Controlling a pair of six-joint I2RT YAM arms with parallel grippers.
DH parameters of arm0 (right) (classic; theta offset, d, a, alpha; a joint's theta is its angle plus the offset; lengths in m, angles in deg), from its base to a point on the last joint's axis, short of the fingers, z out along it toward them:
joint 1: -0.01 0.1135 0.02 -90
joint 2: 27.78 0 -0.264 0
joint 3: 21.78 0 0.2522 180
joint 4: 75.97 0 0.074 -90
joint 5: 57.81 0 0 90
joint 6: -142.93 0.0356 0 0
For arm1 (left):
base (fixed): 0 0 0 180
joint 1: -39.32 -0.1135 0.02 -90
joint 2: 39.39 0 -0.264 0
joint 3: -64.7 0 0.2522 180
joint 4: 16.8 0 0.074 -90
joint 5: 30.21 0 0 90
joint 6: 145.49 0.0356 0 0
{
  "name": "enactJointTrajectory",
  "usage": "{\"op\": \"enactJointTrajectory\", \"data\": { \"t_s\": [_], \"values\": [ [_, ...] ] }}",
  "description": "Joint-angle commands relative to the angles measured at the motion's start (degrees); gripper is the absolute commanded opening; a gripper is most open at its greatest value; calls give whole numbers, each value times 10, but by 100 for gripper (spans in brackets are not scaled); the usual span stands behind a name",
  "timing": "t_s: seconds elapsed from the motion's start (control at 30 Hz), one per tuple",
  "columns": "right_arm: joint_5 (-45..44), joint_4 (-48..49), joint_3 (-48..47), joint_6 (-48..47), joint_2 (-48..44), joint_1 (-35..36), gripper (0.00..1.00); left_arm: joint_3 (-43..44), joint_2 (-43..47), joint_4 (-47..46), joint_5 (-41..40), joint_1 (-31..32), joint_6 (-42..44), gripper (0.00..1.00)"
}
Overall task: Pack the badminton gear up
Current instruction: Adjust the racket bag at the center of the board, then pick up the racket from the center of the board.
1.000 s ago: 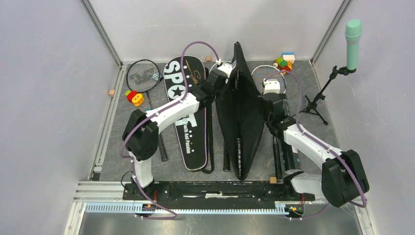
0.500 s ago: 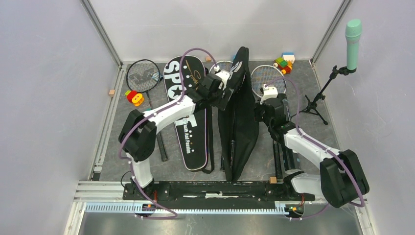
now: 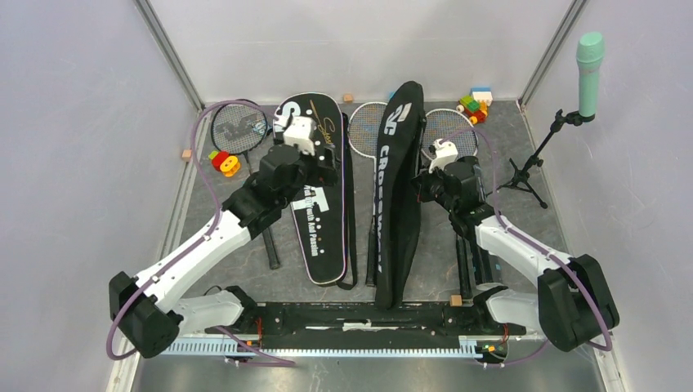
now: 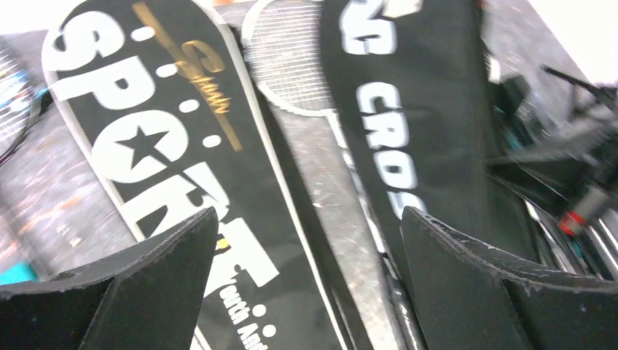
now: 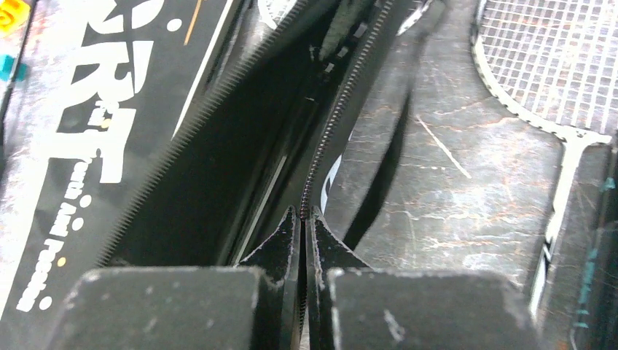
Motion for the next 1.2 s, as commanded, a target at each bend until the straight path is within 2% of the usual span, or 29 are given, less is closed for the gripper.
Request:
{"op": "enactJointTrajectory", "data": {
  "t_s": [0.0,0.17,0.47,0.87,1.1,1.17],
  "values": [
    [49,40,-26,9,-2,15,0,-40,-7,62,-139,-71,-117,100],
    [55,41,-41,2,4,29,0,-72,-66,96,-111,-192,-190,100],
    [34,13,-91,-28,31,55,0,-126,-154,20,-76,-303,-203,100],
    [37,10,-82,-18,33,57,0,-55,-286,14,-23,-351,-190,87],
    [29,11,-71,-14,20,57,0,-1,-358,40,-1,-362,-204,71],
    [27,12,-68,-14,16,57,0,19,-377,62,-4,-362,-205,63]
  ]
}}
